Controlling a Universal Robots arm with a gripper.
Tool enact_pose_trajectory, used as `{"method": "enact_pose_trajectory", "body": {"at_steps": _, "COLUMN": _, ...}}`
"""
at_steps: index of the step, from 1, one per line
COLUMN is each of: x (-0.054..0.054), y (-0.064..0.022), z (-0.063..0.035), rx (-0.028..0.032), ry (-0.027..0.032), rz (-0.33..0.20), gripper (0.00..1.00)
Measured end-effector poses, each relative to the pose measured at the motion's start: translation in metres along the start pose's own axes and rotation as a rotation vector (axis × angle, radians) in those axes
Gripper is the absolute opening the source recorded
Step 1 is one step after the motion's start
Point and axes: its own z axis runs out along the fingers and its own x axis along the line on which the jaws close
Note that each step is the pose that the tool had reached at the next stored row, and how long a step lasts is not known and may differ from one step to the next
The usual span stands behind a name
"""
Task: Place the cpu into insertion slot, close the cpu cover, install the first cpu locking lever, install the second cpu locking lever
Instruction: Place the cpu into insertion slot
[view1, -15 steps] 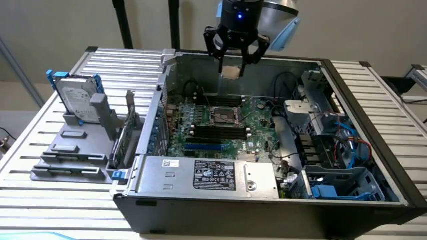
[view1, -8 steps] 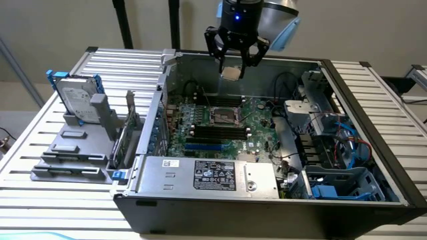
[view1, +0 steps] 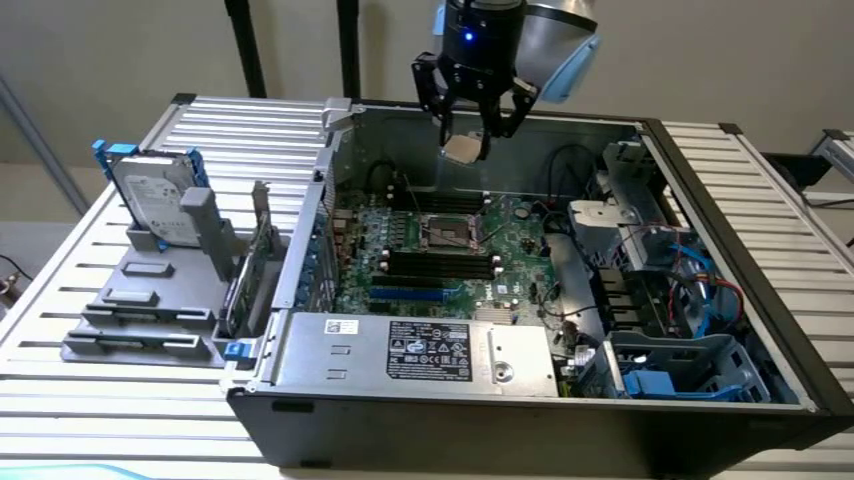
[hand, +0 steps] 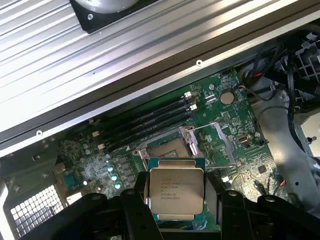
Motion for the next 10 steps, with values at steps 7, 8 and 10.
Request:
{"method": "enact_pose_trajectory", "body": {"at_steps": 7, "x": 0.0, "y": -0.0001, "z": 0.0014, "rx": -0.0024, "ry": -0.0093, "rz": 0.128, "gripper": 0.55}}
{"method": "enact_pose_trajectory", "body": {"at_steps": 8, "x": 0.0, "y": -0.0001, "z": 0.0016, "rx": -0.0027, "ry": -0.0106, "rz": 0.145, "gripper": 0.55}}
{"method": "enact_pose_trajectory", "body": {"at_steps": 10, "x": 0.0, "y": -0.0001, "z": 0.002, "rx": -0.0035, "ry": -0.0133, "rz": 0.181, "gripper": 0.55}}
